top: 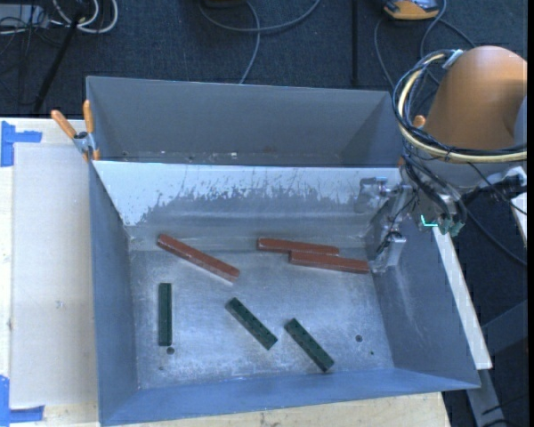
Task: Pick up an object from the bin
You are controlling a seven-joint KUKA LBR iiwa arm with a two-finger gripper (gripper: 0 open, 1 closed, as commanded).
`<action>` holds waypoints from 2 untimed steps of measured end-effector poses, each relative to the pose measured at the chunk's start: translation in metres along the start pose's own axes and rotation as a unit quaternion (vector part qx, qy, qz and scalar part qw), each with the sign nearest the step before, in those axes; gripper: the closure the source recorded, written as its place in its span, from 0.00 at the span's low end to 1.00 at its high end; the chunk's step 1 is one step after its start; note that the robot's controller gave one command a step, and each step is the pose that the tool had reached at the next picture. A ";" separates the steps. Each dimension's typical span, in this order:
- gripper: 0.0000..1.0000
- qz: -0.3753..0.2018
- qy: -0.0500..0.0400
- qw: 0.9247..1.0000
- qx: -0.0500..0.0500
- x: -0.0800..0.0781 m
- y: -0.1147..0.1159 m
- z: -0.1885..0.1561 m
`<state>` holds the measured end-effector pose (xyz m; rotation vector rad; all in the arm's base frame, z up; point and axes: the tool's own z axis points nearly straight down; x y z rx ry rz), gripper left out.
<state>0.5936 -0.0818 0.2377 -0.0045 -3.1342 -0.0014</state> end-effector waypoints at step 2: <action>0.00 0.056 -0.004 0.998 0.000 -0.017 0.056 0.137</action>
Offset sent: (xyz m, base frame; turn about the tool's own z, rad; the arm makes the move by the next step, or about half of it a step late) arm 0.0290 0.0616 -0.1677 0.0547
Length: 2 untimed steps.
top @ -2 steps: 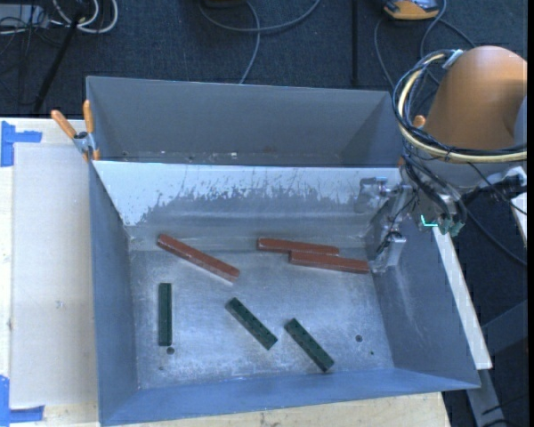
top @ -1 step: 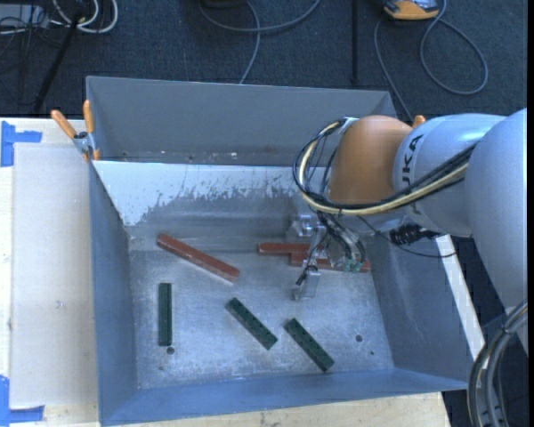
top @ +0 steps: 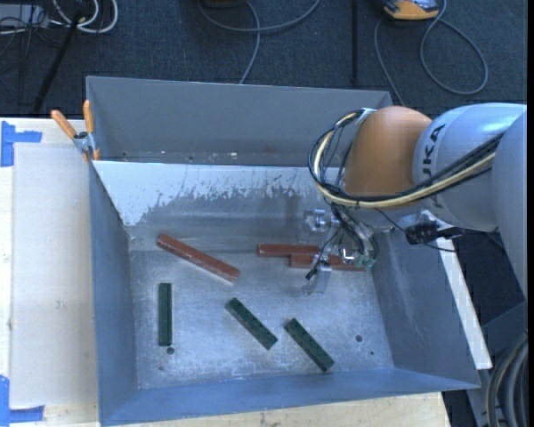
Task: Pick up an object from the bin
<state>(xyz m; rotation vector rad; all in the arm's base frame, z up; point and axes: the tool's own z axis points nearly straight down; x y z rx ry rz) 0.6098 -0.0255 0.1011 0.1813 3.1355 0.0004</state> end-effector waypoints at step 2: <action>0.00 0.186 0.002 0.983 0.001 -0.002 -0.019 0.033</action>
Offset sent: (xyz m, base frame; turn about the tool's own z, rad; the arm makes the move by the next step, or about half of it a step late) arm 0.0030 -0.0085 0.0106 0.2114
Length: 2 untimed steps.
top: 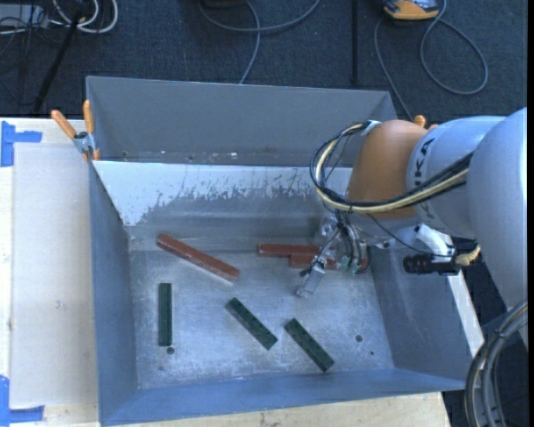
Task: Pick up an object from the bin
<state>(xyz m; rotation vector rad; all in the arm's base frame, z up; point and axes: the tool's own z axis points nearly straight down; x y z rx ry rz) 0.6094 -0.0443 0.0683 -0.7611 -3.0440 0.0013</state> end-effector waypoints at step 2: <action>1.00 -0.003 -0.002 1.000 -0.001 0.000 0.001 0.000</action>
Offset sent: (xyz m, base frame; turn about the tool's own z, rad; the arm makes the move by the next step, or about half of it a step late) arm 0.0000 0.0000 0.0000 0.0000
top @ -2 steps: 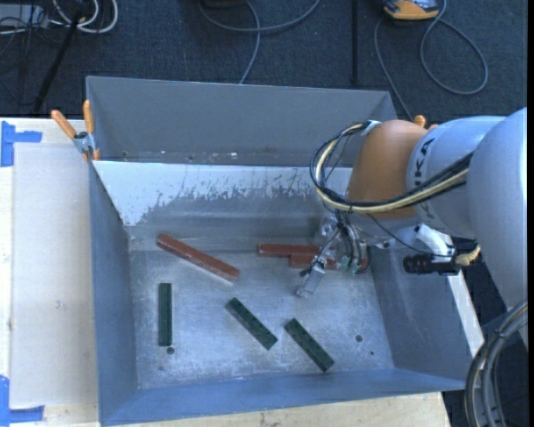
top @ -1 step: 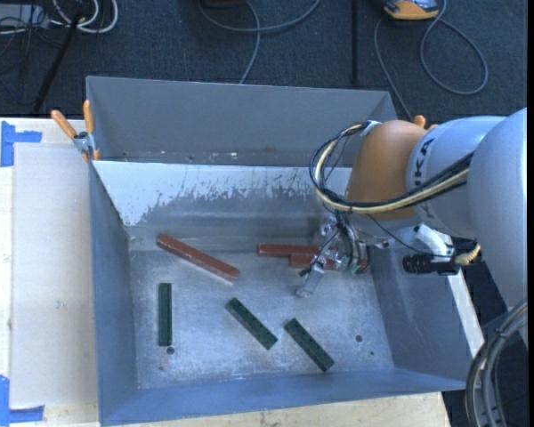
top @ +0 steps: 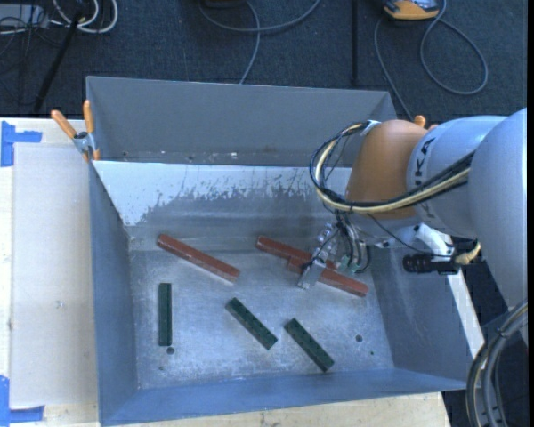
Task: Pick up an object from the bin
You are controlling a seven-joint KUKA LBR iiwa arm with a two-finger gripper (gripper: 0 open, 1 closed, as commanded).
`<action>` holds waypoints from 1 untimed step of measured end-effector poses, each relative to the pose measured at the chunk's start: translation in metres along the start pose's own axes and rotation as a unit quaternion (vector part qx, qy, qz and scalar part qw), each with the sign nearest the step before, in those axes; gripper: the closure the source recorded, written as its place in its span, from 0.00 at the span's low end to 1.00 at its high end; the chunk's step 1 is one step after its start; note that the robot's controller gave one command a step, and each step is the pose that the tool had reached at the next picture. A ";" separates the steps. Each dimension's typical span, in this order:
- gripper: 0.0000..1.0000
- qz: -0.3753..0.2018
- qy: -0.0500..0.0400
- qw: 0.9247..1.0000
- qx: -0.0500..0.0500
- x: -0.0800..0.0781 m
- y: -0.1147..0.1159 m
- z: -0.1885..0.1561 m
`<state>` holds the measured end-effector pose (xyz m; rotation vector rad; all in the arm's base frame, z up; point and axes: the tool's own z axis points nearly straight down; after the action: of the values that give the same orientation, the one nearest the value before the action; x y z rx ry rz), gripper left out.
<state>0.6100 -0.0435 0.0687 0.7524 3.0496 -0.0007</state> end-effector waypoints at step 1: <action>1.00 -0.002 -0.002 1.000 -0.001 -0.002 0.000 -0.058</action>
Offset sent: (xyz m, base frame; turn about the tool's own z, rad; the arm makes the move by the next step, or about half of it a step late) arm 0.0001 -0.0002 0.0549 0.0000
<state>0.6116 -0.0442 0.1268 0.7448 3.0467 0.0009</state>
